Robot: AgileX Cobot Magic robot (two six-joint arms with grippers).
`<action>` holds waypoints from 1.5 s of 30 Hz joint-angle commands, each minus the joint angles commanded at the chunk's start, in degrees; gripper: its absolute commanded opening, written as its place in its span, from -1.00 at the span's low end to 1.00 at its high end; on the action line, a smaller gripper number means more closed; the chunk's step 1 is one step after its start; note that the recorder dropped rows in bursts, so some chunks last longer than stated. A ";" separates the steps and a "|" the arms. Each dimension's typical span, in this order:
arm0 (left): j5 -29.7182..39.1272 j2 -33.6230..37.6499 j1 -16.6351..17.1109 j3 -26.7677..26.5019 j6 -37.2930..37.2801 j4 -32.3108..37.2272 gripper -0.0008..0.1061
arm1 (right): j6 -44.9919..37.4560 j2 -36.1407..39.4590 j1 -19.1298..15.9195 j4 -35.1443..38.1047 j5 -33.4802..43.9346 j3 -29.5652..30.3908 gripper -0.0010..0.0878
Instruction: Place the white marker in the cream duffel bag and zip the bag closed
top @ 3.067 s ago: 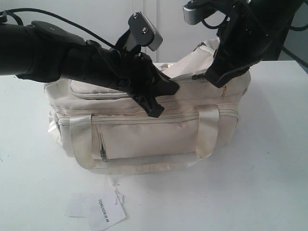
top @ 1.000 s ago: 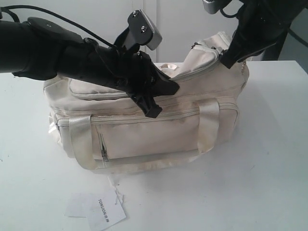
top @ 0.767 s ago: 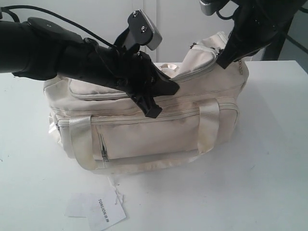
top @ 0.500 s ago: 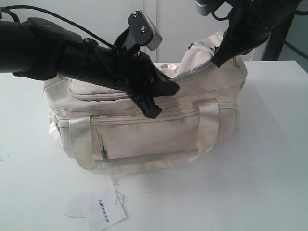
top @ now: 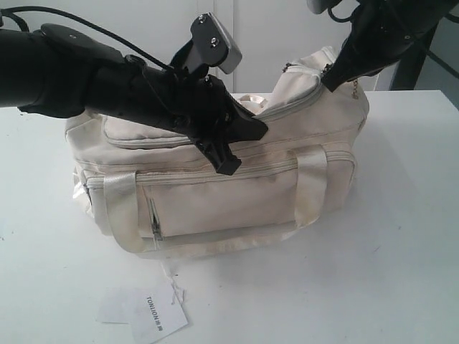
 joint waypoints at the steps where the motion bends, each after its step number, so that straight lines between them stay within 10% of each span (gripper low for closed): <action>1: 0.29 0.00 0.00 0.00 0.00 0.12 -0.98 | 0.00 0.11 0.00 0.00 -0.96 0.00 -0.98; 14: 1.18 0.00 0.00 0.00 0.00 1.67 -0.93 | 0.00 -0.19 0.00 3.06 5.54 0.00 -0.98; 23: -5.62 -0.56 0.11 0.00 -5.56 0.82 0.59 | -3.75 -2.78 0.00 9.44 15.42 0.00 -0.98; 35: -7.69 -3.56 -4.80 -0.15 -4.24 -11.48 0.31 | -4.69 -3.55 0.00 10.26 18.41 -0.10 -0.98; 40: -24.17 1.09 -11.58 -1.21 9.56 -21.73 0.31 | -4.69 -3.55 0.00 10.36 18.41 -0.10 -0.98; 45: -27.75 5.77 -14.24 -5.75 6.25 -21.95 0.31 | -4.69 -3.55 0.00 10.34 18.06 -0.10 -0.98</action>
